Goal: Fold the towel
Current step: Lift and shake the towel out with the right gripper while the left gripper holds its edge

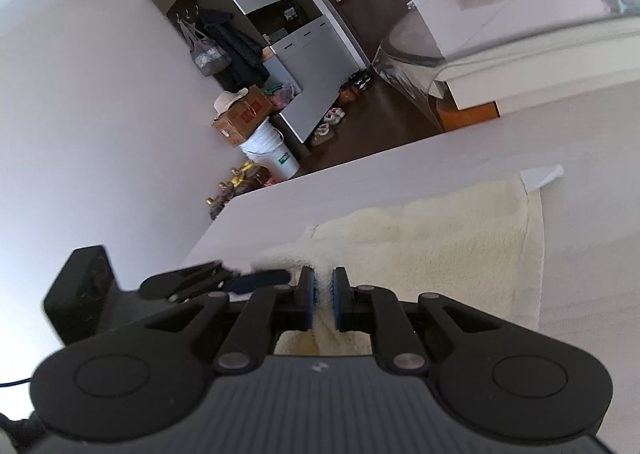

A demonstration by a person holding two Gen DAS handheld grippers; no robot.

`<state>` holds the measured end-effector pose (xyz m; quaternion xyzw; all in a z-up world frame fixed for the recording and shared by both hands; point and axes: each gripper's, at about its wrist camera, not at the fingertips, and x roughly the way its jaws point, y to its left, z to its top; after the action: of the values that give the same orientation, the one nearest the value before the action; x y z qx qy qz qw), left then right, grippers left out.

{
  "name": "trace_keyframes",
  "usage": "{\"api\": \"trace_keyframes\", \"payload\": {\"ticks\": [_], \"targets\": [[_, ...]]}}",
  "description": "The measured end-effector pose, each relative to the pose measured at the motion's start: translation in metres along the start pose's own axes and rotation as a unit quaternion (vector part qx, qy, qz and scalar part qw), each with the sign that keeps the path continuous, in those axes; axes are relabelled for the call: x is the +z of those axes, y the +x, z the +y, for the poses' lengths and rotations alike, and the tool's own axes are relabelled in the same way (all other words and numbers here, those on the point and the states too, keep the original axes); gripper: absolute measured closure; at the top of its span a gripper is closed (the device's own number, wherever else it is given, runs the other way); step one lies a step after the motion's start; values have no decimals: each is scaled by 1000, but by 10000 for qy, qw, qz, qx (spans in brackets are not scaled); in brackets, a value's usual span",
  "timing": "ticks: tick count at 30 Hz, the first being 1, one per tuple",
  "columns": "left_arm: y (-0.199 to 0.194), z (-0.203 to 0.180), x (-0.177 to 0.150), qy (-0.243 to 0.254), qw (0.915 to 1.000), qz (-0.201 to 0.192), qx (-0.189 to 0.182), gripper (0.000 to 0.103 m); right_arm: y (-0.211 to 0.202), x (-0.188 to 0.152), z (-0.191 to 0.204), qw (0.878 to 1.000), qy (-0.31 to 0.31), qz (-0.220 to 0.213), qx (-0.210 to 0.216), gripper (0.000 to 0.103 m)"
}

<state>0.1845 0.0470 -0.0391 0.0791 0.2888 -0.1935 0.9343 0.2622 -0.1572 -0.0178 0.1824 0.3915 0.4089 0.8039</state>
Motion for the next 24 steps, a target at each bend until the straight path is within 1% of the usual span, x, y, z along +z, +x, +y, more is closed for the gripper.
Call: {"api": "trace_keyframes", "payload": {"ticks": [3,4,6,7,8,9,13,15,16,17,20,21,23,24], "targets": [[8,1,4,-11,9991,-157,-389,38,2,1,-8,9999,121,40,92,92],[12,1,6,-8,9989,-181,-439,39,3,1,-9,9998,127,55,114,92],[20,-1,10,7,9985,-204,-504,44,4,2,-12,9998,134,63,98,92],[23,-2,11,6,9984,-206,-528,64,5,2,-13,9999,136,59,87,92],[25,-3,13,-10,9983,-199,-552,90,4,1,-14,9999,151,41,62,92],[25,-3,14,-17,9982,-173,-581,91,3,2,-15,9999,153,14,16,92],[16,-6,14,14,9975,70,-701,93,-2,1,-13,9998,14,-65,-196,91],[7,-3,12,-104,9970,162,-755,93,-1,0,-11,9993,-122,-94,-332,82],[3,0,11,-194,9966,209,-775,93,0,-1,-10,9990,-174,-116,-387,76],[-2,4,10,-291,9960,276,-805,93,0,-2,-9,9986,-219,-163,-446,74],[-18,15,6,-469,9946,386,-843,93,-3,-5,-10,9986,-101,-288,-424,74],[-25,19,4,-527,9940,419,-859,93,-4,-6,-10,9985,-77,-326,-428,72],[-36,24,1,-570,9936,455,-859,93,-4,-8,-9,9977,-158,-333,-561,64],[-40,25,0,-580,9933,487,-871,93,-3,-9,-9,9972,-205,-334,-632,64]]}}
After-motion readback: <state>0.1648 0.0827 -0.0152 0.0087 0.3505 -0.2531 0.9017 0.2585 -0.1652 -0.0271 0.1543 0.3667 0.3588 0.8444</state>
